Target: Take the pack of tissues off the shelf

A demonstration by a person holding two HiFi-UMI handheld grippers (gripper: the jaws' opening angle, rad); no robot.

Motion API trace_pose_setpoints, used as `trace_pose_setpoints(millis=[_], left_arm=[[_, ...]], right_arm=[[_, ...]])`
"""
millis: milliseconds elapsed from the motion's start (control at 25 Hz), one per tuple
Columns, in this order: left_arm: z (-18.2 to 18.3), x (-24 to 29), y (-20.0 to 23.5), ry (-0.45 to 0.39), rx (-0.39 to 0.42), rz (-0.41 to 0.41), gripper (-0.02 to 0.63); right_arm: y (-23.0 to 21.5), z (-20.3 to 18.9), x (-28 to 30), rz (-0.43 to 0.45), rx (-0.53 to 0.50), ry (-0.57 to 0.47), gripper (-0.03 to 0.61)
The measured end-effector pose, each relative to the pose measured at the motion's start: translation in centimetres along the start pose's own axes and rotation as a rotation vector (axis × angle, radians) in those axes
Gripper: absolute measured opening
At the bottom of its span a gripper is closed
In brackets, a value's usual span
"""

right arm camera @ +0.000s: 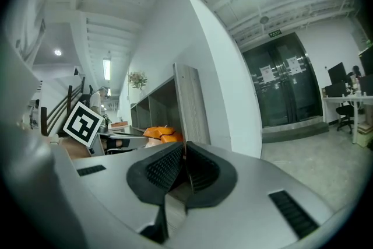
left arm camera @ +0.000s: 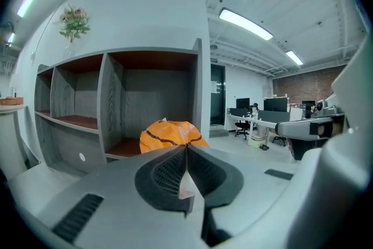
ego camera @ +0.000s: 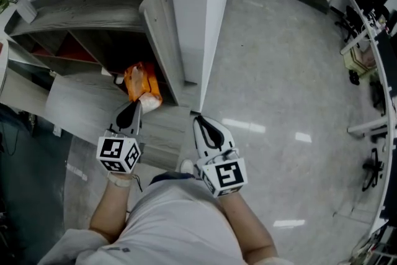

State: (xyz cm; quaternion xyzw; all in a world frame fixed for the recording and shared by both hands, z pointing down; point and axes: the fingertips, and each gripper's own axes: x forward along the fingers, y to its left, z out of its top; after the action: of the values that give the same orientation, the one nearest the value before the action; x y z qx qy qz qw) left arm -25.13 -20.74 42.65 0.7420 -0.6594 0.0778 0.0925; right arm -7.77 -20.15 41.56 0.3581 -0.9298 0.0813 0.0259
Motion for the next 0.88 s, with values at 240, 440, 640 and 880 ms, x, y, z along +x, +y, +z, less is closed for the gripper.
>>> trace_pose_setpoints(millis=[240, 440, 640, 880], left_arm=[[-1.2, -2.8, -3.2, 0.015, -0.013, -0.012, 0.021], [-1.9, -3.4, -6.9, 0.029, -0.01, -0.072, 0.021], [-1.6, -2.3, -10.7, 0.037, 0.005, -0.15, 0.021], [-0.4, 1.4, -16.2, 0.042, 0.029, -0.253, 0.021]], right_arm=[[0.4, -0.2, -2.8, -0.001, 0.01, -0.014, 0.026], [-0.3, -0.3, -4.8, -0.027, 0.0, 0.004, 0.026], [-2.2, -0.4, -7.1, -0.077, 0.014, -0.002, 0.026], [-7.3, 0.6, -10.7, -0.188, 0.034, -0.041, 0.026]])
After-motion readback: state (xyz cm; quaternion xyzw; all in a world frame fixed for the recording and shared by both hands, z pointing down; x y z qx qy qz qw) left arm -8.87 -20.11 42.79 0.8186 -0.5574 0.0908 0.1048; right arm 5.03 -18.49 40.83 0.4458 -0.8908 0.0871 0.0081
